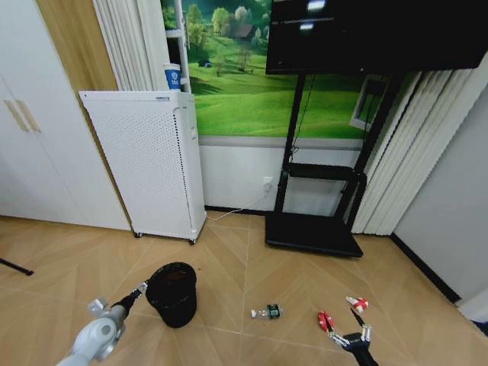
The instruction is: Pick up the trash bin and place the garbage on the floor into it.
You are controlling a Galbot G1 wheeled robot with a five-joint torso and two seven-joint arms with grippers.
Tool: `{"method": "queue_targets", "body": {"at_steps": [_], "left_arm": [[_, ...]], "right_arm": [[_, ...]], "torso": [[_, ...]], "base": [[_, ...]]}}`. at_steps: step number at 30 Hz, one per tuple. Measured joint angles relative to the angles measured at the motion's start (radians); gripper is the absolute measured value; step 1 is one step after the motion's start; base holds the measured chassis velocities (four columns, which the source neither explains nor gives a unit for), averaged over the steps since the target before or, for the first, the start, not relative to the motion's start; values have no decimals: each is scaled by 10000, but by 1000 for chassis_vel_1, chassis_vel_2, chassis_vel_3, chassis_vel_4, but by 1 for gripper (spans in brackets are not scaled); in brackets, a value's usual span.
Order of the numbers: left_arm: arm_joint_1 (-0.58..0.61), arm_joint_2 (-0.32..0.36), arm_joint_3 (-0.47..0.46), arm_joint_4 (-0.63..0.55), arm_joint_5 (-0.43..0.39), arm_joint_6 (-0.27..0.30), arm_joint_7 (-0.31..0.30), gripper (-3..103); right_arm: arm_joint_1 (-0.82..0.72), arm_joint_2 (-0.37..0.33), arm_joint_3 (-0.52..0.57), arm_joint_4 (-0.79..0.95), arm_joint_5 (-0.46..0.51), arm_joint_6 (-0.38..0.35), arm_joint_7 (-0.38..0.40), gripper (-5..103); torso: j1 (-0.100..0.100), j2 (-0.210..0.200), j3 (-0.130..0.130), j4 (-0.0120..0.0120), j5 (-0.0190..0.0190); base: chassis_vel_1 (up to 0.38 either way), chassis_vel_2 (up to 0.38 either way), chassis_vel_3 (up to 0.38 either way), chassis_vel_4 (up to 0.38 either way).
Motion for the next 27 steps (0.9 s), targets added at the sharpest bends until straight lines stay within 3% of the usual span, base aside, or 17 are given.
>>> {"method": "queue_targets", "body": {"at_steps": [2,4,7,8,9,12,17,23,27], "left_arm": [[-69,6,0,107,-26,9,-4,41],[-111,19,8,158,-34,13,-5,41],[-303,80,63,275,-51,18,-27,25],[-303,80,63,275,-51,18,-27,25],[-321,94,49,256,-73,17,-60,15],[-161,159,-66,97,-121,9,-62,10],[584,218,-310,-297,33,-34,37,32],[931,298,-368,-578,265,-37,10,47],[1030,489,-440,-830,343,-36,-76,64]], "right_arm": [[-61,52,1,89,6,17,6,100],[-84,82,0,128,6,31,6,100],[-171,207,-27,336,-17,84,7,100],[-171,207,-27,336,-17,84,7,100],[-185,230,-32,372,-20,85,7,100],[-165,226,-26,321,-30,84,2,100],[-110,146,70,124,-25,145,-30,100],[-95,158,74,81,-22,186,-57,100],[-95,255,46,23,-95,256,-121,100]], "torso": [[0,0,0,0,-1],[0,0,0,-1,0],[0,0,0,-2,0],[0,0,0,-2,0],[0,0,0,-2,0],[0,0,0,-4,-1],[0,0,0,3,-4],[0,0,0,0,-2],[0,0,0,-1,3]], "base": [[0,0,0,0],[0,0,0,0],[0,0,0,0],[0,0,0,0],[0,0,0,0],[0,0,0,0],[0,0,0,0],[0,0,0,0],[0,0,0,0]]}}
